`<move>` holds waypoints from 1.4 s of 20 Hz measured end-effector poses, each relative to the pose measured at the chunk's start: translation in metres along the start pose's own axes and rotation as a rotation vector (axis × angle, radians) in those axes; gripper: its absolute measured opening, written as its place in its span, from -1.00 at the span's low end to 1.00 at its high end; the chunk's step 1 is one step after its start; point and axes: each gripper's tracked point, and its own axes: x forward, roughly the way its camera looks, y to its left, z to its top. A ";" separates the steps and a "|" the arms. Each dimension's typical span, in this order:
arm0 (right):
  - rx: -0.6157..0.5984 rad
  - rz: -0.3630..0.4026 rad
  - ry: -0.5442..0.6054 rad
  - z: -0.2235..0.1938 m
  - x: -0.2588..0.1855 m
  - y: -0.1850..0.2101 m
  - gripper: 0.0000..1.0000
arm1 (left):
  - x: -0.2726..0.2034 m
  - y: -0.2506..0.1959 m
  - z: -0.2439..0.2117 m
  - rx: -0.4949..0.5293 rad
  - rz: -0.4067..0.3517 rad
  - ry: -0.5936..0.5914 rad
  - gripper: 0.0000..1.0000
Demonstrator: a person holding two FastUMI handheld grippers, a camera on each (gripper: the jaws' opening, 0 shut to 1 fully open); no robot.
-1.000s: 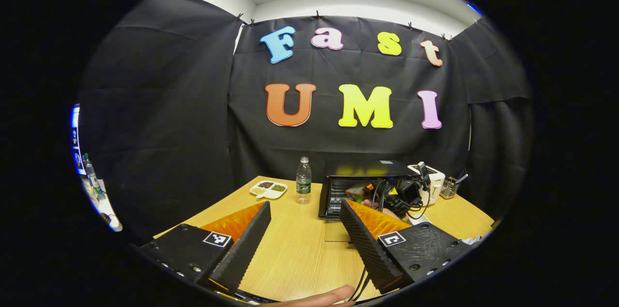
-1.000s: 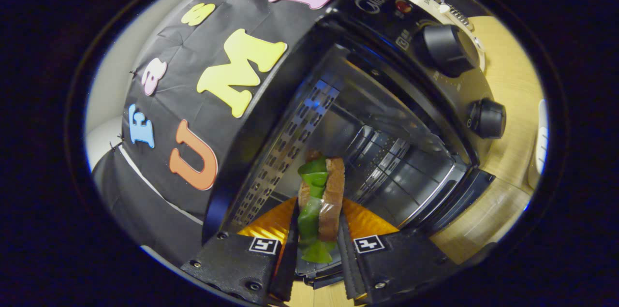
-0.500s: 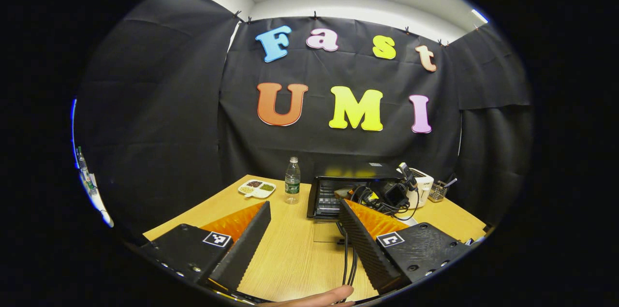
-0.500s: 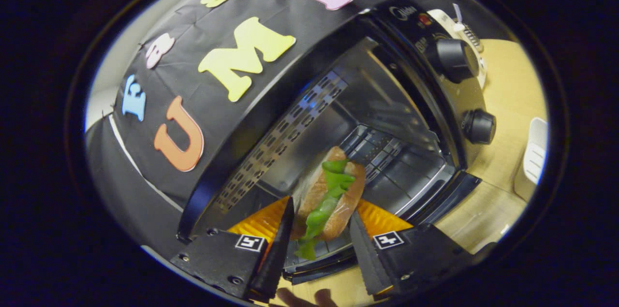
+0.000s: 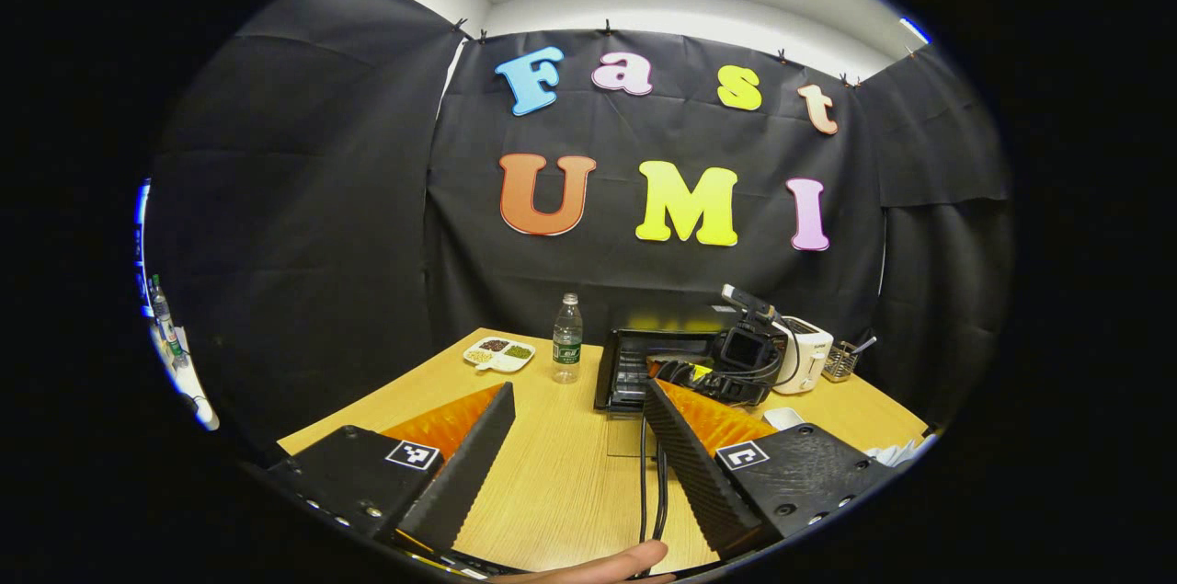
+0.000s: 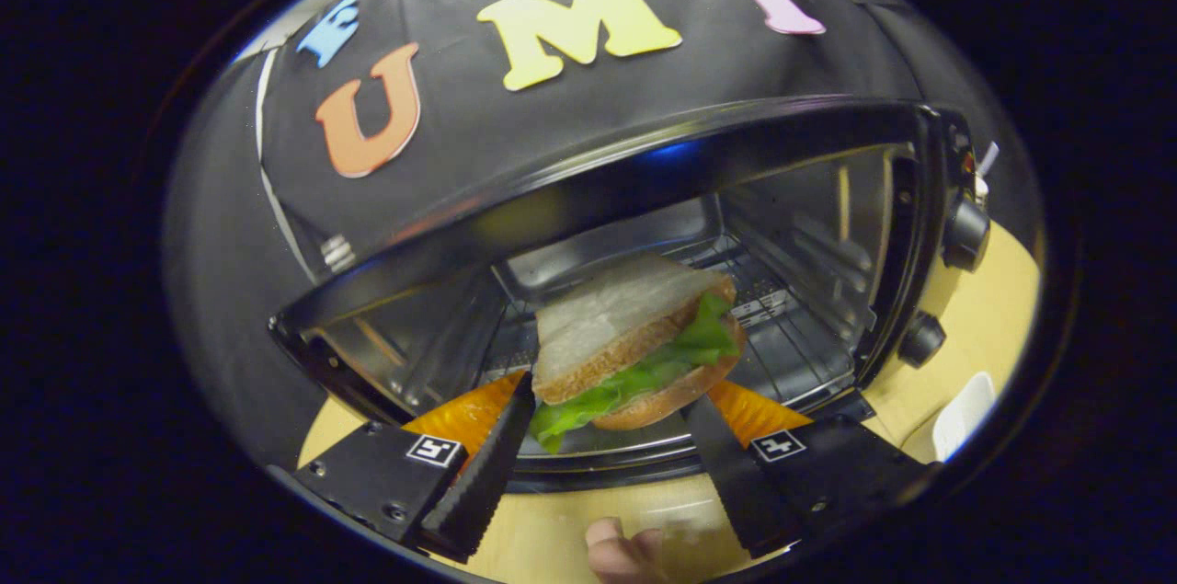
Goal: Open the electric oven with the left hand, put the food in, and close the electric oven.
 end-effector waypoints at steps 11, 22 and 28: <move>-0.241 0.069 0.281 -0.023 -0.031 0.018 1.00 | 0.002 0.004 -0.009 -0.049 -0.009 -0.004 0.87; -0.242 0.220 0.097 0.019 -0.149 0.020 1.00 | 0.006 -0.006 -0.010 -0.040 -0.015 -0.007 0.87; -0.267 0.218 -0.241 0.089 -0.245 -0.020 0.99 | 0.024 -0.020 -0.018 -0.048 -0.026 0.023 0.87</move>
